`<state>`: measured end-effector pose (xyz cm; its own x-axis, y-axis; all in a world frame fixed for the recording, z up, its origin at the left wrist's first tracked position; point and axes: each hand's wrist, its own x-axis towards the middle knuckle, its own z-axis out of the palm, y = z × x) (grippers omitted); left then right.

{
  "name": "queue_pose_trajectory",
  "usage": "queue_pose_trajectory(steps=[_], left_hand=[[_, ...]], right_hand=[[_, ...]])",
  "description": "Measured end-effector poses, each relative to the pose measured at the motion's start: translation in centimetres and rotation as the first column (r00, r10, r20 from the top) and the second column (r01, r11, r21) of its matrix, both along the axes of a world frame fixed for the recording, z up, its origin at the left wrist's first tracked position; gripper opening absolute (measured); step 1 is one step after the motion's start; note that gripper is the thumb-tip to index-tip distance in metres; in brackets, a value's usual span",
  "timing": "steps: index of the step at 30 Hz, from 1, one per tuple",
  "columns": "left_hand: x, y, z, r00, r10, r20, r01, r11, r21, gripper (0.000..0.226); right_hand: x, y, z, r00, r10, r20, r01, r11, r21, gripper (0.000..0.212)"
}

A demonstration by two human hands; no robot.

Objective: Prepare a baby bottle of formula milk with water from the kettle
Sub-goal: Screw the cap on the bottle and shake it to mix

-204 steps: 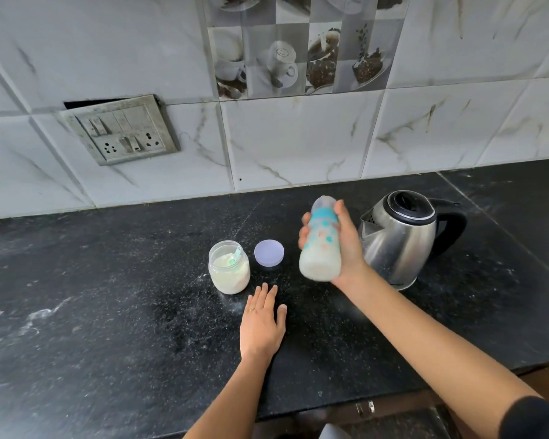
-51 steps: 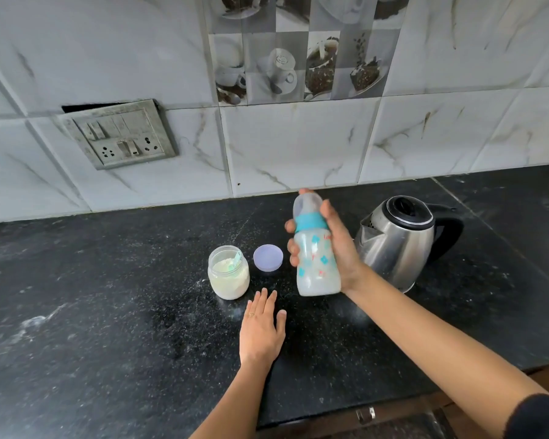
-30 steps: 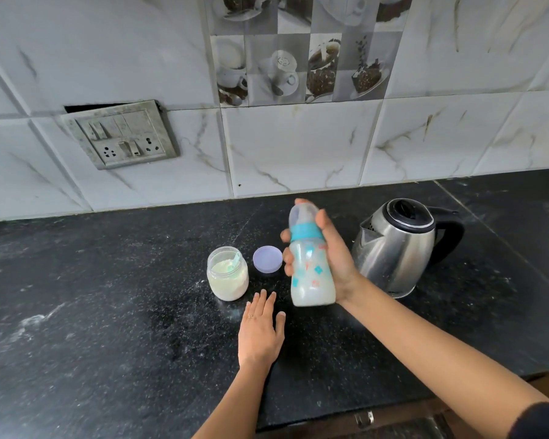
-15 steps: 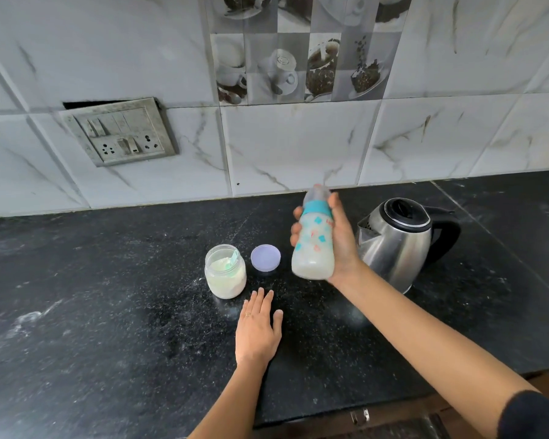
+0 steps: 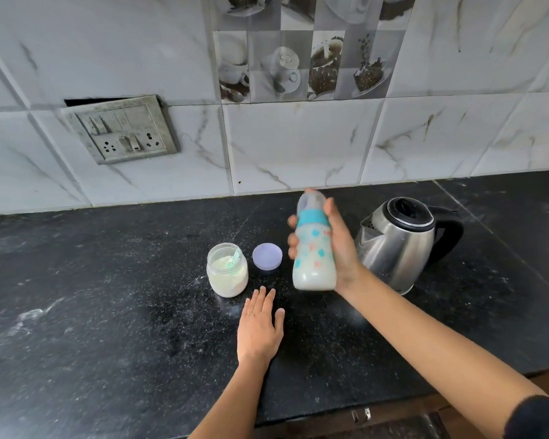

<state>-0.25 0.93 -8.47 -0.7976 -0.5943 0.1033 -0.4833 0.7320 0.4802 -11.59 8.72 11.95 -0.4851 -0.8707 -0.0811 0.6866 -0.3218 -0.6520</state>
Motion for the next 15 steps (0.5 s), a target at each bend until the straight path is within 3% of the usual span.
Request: queue_pose_trajectory(steps=[3,7,8,12,15], left_hand=[[0.0,-0.1,-0.1,1.0,-0.001,0.001,0.001,1.0,0.006,0.053],[0.0,-0.1,-0.1,1.0,-0.003,0.012,0.003,1.0,0.004,0.053],[0.0,-0.1,-0.1,1.0,-0.004,0.01,0.003,1.0,0.003,0.053],[0.0,-0.1,-0.2,1.0,-0.002,0.005,0.002,1.0,0.007,0.052],[0.0,-0.2,-0.2,1.0,-0.009,0.008,0.009,1.0,0.008,0.052]], right_hand=[[-1.2,-0.4,0.4,0.988,-0.115,0.106,0.117,0.993,-0.013,0.058],[0.3,0.4,-1.5,0.991,-0.003,-0.135,0.009,0.999,0.043,0.043],[0.2,0.4,-1.3,0.991,-0.009,-0.131,0.014,0.999,0.036,0.044],[-1.6,-0.2,0.1,0.981,-0.148,0.125,0.151,0.988,-0.017,0.052],[-0.4,0.2,-1.1,0.998,-0.059,0.026,0.058,0.998,0.021,0.043]])
